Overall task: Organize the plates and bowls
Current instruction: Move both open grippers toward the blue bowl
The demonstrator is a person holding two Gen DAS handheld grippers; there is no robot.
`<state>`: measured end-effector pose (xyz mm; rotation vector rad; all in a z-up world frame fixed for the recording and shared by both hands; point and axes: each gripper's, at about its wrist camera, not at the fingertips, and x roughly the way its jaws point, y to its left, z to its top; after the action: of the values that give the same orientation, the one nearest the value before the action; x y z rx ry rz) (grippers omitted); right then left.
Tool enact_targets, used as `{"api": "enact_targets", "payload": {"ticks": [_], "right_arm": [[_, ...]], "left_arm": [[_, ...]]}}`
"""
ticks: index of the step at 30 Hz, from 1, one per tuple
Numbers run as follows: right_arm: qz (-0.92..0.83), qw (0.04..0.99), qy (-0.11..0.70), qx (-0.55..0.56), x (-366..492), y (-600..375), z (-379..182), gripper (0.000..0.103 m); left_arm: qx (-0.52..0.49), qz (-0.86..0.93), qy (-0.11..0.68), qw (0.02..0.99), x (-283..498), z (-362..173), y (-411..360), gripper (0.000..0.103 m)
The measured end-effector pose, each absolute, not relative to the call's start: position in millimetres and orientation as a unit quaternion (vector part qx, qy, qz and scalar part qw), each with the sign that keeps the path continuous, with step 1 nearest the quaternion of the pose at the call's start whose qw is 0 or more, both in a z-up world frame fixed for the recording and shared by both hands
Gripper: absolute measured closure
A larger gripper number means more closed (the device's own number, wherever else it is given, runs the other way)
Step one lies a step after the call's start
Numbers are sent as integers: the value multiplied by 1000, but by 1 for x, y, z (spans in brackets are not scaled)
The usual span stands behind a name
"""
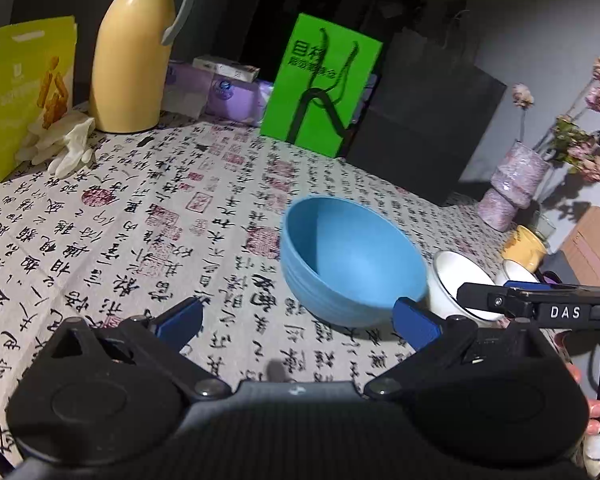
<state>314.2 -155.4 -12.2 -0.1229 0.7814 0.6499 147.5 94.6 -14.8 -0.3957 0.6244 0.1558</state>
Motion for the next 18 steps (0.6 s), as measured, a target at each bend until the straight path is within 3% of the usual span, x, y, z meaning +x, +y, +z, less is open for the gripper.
{"api": "enact_targets", "payload": {"ticks": [18], "right_arm": [[325,854,402,-63,368,-102,-11,0]], "left_arm": [[-237,135,343,899,207,-2,128,0]]}}
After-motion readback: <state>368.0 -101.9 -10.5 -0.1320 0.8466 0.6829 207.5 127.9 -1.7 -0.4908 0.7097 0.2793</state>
